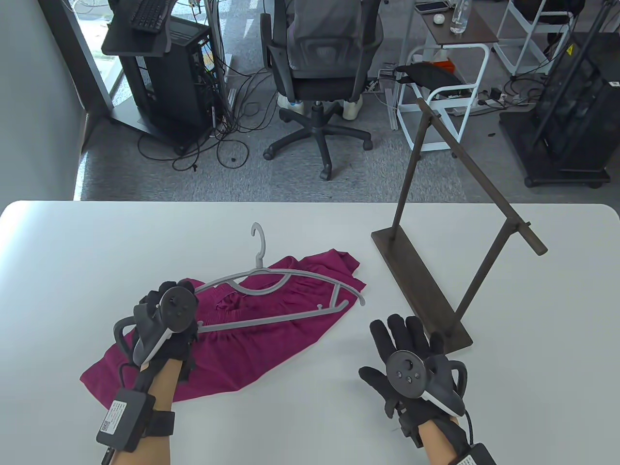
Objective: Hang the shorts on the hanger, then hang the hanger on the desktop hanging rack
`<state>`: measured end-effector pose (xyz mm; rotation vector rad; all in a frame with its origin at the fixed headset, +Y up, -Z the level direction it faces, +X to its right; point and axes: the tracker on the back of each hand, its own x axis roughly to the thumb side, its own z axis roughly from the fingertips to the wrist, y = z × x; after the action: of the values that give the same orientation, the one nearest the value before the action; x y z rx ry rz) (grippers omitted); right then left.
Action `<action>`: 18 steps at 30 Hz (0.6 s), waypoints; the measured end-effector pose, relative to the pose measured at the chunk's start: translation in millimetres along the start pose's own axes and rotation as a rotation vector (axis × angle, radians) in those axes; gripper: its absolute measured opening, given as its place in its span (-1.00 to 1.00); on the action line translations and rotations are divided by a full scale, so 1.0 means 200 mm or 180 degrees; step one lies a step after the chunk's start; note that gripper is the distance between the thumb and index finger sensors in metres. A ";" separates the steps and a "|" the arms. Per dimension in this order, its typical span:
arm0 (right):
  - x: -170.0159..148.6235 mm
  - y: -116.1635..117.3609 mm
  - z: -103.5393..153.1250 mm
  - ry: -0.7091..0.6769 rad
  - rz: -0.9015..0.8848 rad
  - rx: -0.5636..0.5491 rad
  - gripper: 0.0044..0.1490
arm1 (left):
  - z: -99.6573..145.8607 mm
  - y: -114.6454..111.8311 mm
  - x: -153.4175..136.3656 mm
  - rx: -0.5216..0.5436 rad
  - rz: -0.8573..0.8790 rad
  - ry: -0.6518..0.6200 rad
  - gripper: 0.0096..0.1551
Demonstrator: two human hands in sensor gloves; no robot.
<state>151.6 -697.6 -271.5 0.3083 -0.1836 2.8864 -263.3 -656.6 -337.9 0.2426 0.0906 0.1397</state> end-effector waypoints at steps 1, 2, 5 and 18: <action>-0.01 -0.02 0.01 0.0005 -0.0040 -0.0083 0.17 | 0.04 0.01 0.03 0.0067 0.0030 -0.0054 -0.46; -0.01 -0.04 0.01 0.0010 -0.0107 -0.0174 0.16 | 0.08 0.02 0.06 0.0117 0.0074 -0.0114 -0.46; -0.02 -0.07 0.02 0.0016 -0.0290 -0.0370 0.14 | 0.17 0.02 0.12 0.0218 0.0207 -0.0261 -0.45; 0.04 -0.10 -0.03 -0.0026 -0.0653 -0.0627 0.00 | 0.41 -0.11 0.28 0.0441 0.0659 -0.0800 -0.43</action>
<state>147.3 -676.5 -272.9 0.2847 -0.4094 2.6392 -196.9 -688.6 -268.9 0.4060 -0.1757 0.3079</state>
